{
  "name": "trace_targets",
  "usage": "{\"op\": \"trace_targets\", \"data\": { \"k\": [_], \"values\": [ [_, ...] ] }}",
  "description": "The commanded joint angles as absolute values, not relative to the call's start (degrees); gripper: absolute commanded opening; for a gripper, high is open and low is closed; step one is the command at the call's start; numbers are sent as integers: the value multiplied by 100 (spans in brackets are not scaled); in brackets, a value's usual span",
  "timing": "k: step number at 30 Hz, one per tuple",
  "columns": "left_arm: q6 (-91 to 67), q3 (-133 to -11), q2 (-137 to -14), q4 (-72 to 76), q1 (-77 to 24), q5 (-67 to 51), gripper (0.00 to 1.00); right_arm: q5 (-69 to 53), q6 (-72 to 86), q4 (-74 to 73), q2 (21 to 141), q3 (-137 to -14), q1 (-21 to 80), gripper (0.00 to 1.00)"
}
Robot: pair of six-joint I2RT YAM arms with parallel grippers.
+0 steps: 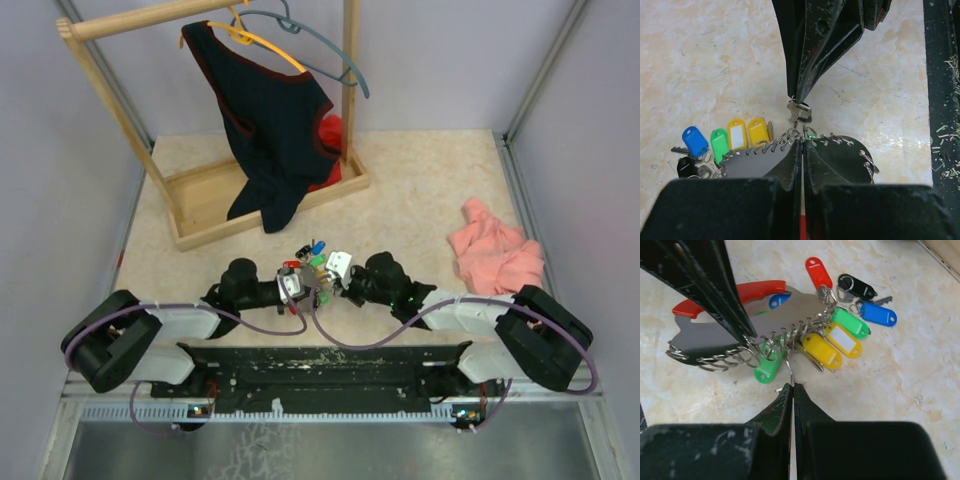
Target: Put the keys on the keyring
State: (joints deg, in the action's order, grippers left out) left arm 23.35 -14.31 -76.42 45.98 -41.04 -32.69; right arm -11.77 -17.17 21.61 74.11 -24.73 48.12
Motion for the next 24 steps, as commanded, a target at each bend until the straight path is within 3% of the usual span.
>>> {"op": "trace_targets", "data": {
  "k": [1, 24],
  "values": [
    [2660, -1481, -7717, 4640, -4083, -3715, 1, -1066, -2031, 2620, 7221, -2382, 5085, 0],
    [3142, -1736, -7853, 3968, -4087, -4007, 0, -852, -2203, 2664, 6963, -2256, 5684, 0]
  ]
}}
